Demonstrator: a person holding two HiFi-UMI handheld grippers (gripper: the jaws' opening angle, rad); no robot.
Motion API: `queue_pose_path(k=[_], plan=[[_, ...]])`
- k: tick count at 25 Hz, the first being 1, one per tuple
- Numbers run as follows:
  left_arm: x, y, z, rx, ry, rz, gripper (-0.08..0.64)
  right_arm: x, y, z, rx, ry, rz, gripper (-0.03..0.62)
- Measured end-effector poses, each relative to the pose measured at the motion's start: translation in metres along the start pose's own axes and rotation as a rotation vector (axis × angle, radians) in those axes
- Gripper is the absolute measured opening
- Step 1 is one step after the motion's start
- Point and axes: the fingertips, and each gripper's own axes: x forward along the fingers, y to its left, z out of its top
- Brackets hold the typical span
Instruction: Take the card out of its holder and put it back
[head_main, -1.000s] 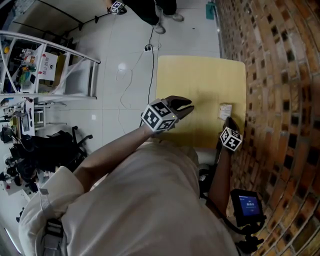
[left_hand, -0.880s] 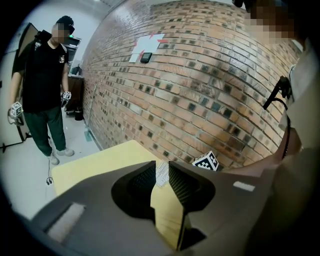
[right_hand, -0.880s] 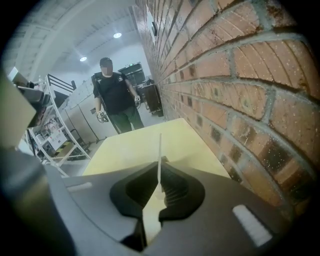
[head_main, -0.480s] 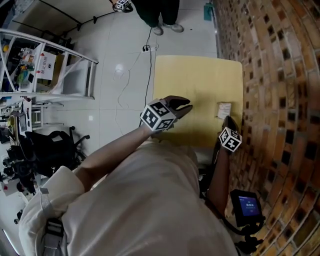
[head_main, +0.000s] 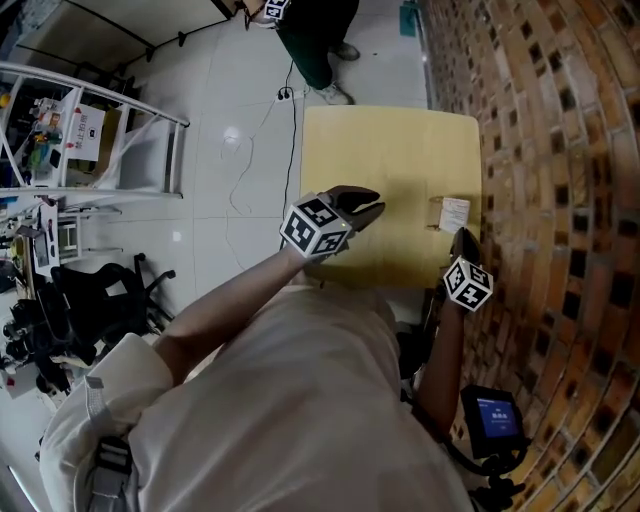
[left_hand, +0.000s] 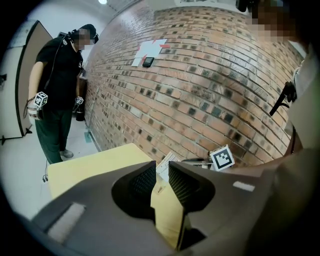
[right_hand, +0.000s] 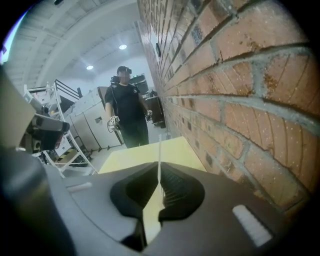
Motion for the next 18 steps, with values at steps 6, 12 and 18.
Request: queue_pose_path(k=[6, 12, 18], plan=[[-0.008, 0.008, 0.012, -0.007, -0.023, 0.005, 0.097, -0.034, 0.017, 0.037, -0.014, -0.080, 0.011, 0.014], [-0.009, 0.008, 0.031, 0.025, -0.046, -0.032, 0.097, -0.066, 0.026, 0.064, 0.008, -0.159, -0.014, 0.014], [-0.021, 0.006, 0.052, 0.067, -0.071, -0.105, 0.087, -0.102, 0.049, 0.085, 0.026, -0.225, -0.066, 0.014]])
